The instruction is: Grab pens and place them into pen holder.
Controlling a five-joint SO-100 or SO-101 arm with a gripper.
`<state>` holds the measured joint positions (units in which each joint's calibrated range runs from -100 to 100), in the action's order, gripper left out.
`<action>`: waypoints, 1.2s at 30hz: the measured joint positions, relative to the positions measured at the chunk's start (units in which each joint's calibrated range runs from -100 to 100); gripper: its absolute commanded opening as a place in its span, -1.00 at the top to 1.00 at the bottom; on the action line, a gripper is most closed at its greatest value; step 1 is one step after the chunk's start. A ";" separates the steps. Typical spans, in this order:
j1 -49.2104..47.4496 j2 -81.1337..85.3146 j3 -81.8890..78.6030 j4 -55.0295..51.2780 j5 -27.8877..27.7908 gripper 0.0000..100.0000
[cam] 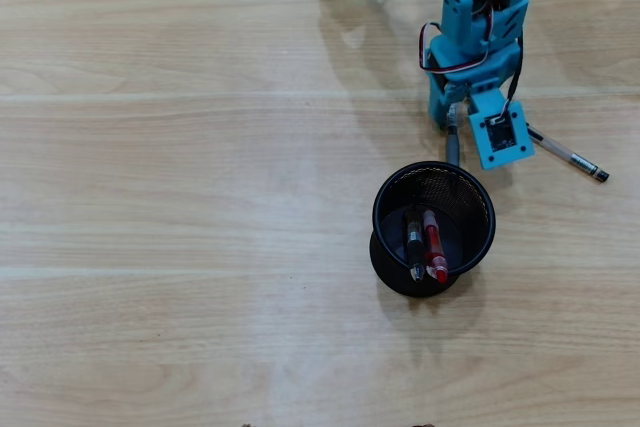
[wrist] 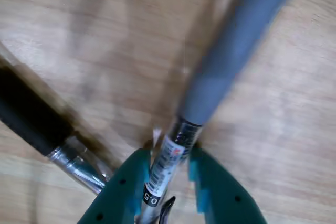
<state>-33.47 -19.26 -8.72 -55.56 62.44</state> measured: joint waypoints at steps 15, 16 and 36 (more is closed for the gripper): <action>4.14 12.95 -2.83 -3.53 -1.04 0.97; 4.05 14.90 -2.74 -4.91 -0.73 0.97; 13.85 24.97 -7.08 41.69 -5.43 0.97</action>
<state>-19.63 5.71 -15.80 -13.87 57.02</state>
